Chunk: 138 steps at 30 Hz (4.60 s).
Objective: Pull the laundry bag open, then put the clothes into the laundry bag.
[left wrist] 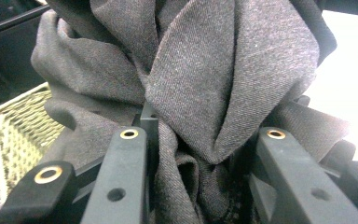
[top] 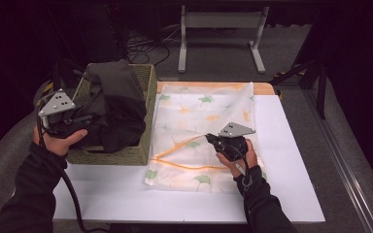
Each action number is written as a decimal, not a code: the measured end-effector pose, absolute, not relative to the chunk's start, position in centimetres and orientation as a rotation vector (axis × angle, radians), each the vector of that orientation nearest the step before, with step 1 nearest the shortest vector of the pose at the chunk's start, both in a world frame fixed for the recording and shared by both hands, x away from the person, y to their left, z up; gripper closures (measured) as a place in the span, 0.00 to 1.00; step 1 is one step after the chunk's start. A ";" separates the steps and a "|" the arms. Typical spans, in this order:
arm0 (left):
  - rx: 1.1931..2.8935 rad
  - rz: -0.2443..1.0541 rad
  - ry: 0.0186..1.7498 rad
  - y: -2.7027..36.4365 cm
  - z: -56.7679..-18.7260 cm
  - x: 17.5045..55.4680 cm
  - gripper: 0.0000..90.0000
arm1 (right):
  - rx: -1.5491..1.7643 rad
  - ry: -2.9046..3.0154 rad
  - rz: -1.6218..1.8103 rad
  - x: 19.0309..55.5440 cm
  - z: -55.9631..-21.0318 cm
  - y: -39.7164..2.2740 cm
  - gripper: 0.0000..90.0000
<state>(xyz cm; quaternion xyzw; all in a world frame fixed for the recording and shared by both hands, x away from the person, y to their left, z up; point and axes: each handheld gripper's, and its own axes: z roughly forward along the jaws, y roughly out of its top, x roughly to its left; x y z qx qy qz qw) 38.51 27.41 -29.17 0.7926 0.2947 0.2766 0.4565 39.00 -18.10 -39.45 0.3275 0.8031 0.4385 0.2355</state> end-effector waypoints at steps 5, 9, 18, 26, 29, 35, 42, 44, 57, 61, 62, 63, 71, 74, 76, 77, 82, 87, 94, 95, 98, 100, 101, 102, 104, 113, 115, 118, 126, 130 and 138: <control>1.923 0.658 0.688 27.0 -28.9 36.5 0.75 | 0.895 2.197 1.208 39.0 -39.3 -18.2 0.99; 1.878 0.604 0.633 26.6 -29.4 34.6 0.75 | 0.891 2.198 1.209 39.0 -39.2 -18.2 0.99; 1.853 0.522 0.524 24.8 -30.1 30.5 0.75 | 0.891 2.192 1.211 39.0 -39.1 -18.2 0.99; 1.899 0.454 0.456 22.6 -29.5 28.0 0.75 | 0.904 2.184 1.225 39.5 -38.9 -18.5 0.99; 1.933 0.429 0.419 21.4 -29.6 27.4 0.75 | 0.906 2.179 1.228 39.7 -38.9 -18.5 0.99; 2.030 0.320 0.360 17.3 -31.9 27.9 0.75 | 0.911 2.180 1.231 39.9 -38.9 -18.5 0.99; 2.128 0.190 0.315 11.9 -34.6 29.5 0.75 | 0.915 2.176 1.237 40.0 -38.9 -18.7 0.99; 2.158 0.168 0.297 10.5 -35.2 29.9 0.75 | 0.918 2.173 1.239 40.0 -38.9 -18.7 0.99; 2.317 -0.020 0.447 3.3 -39.7 36.1 0.75 | 0.945 2.134 1.267 39.9 -38.0 -19.8 0.99; 2.332 -0.017 0.541 2.0 -40.2 37.6 0.75 | 0.901 2.133 1.265 39.3 -37.1 -19.5 0.99; 2.334 0.003 0.570 1.7 -40.2 38.0 0.75 | 0.885 2.135 1.259 39.0 -36.9 -19.2 0.99; 2.329 0.020 0.608 1.4 -40.1 38.4 0.75 | 0.866 2.141 1.264 38.8 -36.6 -19.0 0.99; 2.199 0.127 0.837 0.8 -40.5 40.8 0.74 | 0.815 2.154 1.302 37.6 -35.4 -18.3 1.00; 2.122 0.224 0.923 0.6 -40.7 41.7 0.73 | 0.785 2.175 1.305 37.2 -35.3 -17.8 1.00; 2.060 0.243 0.984 0.7 -40.9 42.5 0.73 | 0.767 2.194 1.304 37.0 -35.4 -17.4 1.00; 2.041 0.245 0.997 0.7 -41.0 42.9 0.72 | 0.759 2.208 1.298 36.9 -35.6 -17.2 1.00; 2.004 0.224 0.922 1.1 -41.2 42.8 0.55 | 0.781 2.230 1.264 37.3 -36.5 -17.4 1.00; 2.082 0.191 0.696 2.6 -40.1 40.6 0.30 | 0.806 2.228 1.240 37.7 -37.1 -18.0 1.00; 2.237 0.314 0.415 7.0 -38.4 35.4 0.18 | 0.820 2.229 1.233 37.3 -37.4 -18.8 1.00; 2.264 0.311 0.409 7.1 -38.9 35.2 0.18 | 0.823 2.232 1.237 37.3 -37.5 -18.8 1.00; 2.307 0.301 0.378 7.1 -40.2 34.9 0.18 | 0.824 2.240 1.235 37.2 -37.7 -18.9 1.00; 2.324 0.260 0.371 6.9 -41.5 35.2 0.18 | 0.829 2.253 1.234 37.0 -37.9 -19.0 1.00; 2.328 0.246 0.376 6.8 -41.8 35.3 0.18 | 0.826 2.258 1.228 36.9 -38.0 -19.1 0.99; 2.334 0.228 0.369 6.4 -42.2 35.6 0.18 | 0.825 2.262 1.224 36.8 -38.1 -19.1 0.99; 2.367 0.239 0.361 5.5 -43.0 35.8 0.18 | 0.823 2.282 1.209 36.7 -38.4 -19.1 0.99; 2.350 0.362 0.448 4.1 -43.6 36.6 0.64 | 0.803 2.287 1.201 36.2 -38.6 -18.8 0.99; 2.326 0.359 0.457 4.2 -43.5 36.7 0.80 | 0.795 2.283 1.207 36.0 -38.5 -18.7 0.99; 2.276 0.338 0.494 4.2 -43.1 36.7 0.83 | 0.768 2.282 1.228 35.6 -38.1 -18.1 0.99; 2.132 0.330 0.543 3.3 -40.9 37.1 0.85 | 0.740 2.267 1.344 34.5 -36.5 -17.6 1.00; 2.064 0.348 0.587 2.1 -40.0 37.3 0.85 | 0.731 2.236 1.398 34.0 -35.5 -17.9 1.00; 1.949 0.351 0.781 1.2 -40.7 40.5 0.85 | 0.723 2.249 1.343 33.5 -35.6 -18.1 1.00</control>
